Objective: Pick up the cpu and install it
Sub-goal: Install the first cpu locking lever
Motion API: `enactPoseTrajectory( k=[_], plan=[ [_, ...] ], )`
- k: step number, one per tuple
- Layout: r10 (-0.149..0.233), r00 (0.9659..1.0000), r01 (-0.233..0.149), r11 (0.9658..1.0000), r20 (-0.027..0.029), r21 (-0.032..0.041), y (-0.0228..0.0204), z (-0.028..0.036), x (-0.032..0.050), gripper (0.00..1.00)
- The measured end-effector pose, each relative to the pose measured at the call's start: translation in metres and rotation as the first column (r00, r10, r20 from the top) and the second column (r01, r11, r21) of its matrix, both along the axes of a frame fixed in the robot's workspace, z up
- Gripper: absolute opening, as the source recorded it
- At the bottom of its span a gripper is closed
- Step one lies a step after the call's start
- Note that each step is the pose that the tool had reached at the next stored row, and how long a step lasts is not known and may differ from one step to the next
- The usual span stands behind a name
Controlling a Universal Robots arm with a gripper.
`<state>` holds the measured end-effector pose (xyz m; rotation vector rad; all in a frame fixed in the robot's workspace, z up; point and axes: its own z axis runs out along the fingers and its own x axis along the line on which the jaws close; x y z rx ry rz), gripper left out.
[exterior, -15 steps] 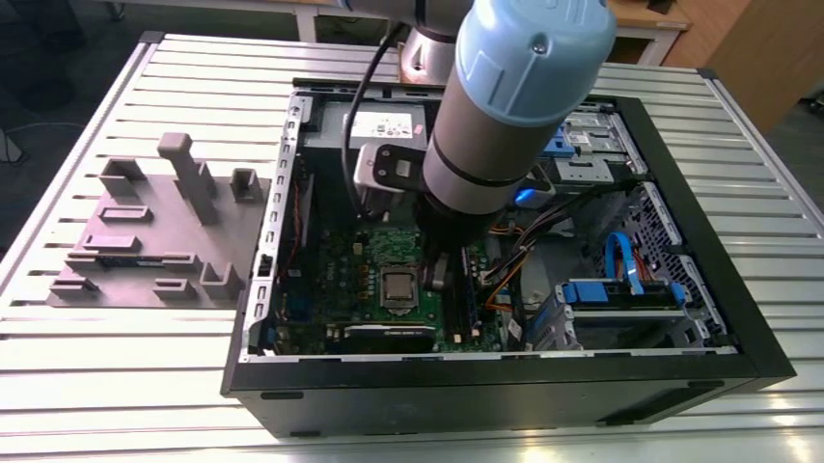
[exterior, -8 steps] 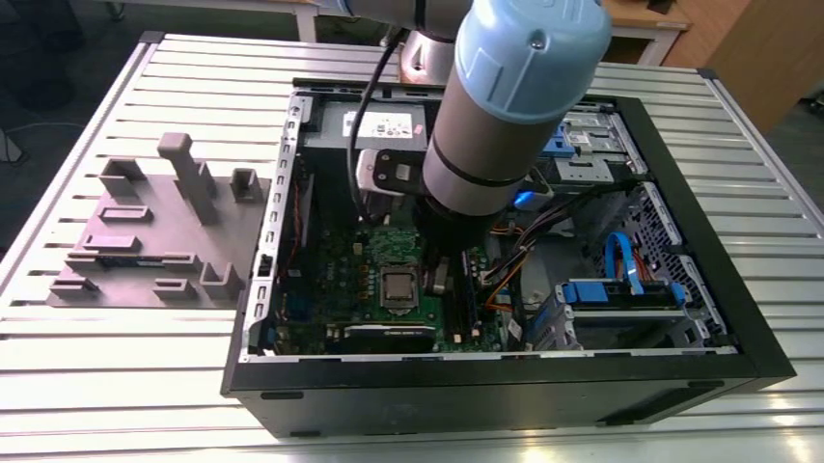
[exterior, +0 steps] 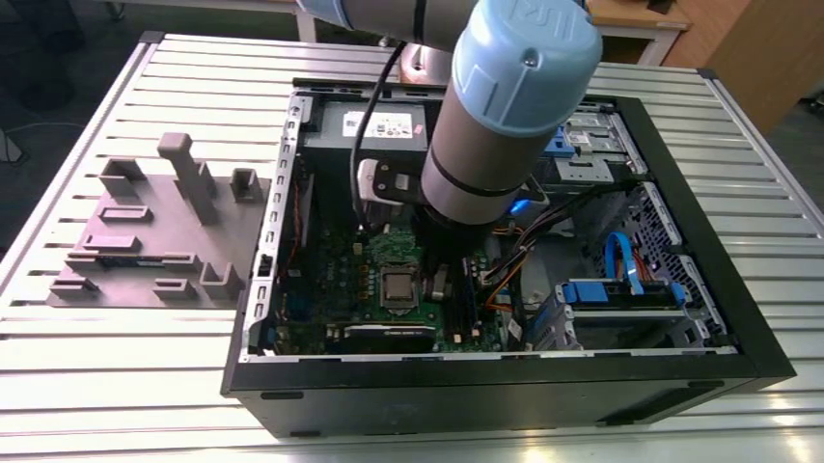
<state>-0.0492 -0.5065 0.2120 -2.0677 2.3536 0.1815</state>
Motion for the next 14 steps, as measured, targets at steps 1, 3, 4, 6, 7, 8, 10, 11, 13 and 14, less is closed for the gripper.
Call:
enactPoseTrajectory(
  k=[1,3,4,6,7,8,10,11,13,14],
  plan=[
    [0.001,1.0000,-0.001,1.0000,0.0000,-0.0029,-0.0001,-0.0011,0.0000,0.10],
    [0.002,1.0000,-0.002,1.0000,0.0000,-0.0098,-0.0004,-0.0029,0.0000,0.10],
    [0.003,1.0000,-0.003,0.9999,-0.0001,-0.0119,-0.0006,-0.0035,-0.0001,0.10],
    [0.005,1.0000,-0.005,0.9998,-0.0001,-0.0167,-0.0010,-0.0044,-0.0001,0.10],
    [0.006,1.0000,-0.006,0.9998,-0.0001,-0.0198,-0.0013,-0.0047,-0.0001,0.10],
    [0.007,1.0000,-0.007,0.9997,-0.0002,-0.0224,-0.0017,-0.0047,-0.0002,0.10],
    [0.008,1.0000,-0.008,0.9997,-0.0003,-0.0244,-0.0031,-0.0049,-0.0002,0.10],
    [0.009,1.0000,-0.009,0.9997,-0.0003,-0.0246,-0.0038,-0.0050,-0.0003,0.10],
    [0.010,0.9999,-0.010,0.9996,-0.0002,-0.0247,-0.0050,-0.0055,-0.0004,0.10],
    [0.011,0.9999,-0.011,0.9996,-0.0001,-0.0247,-0.0053,-0.0061,-0.0005,0.10]
  ],
)
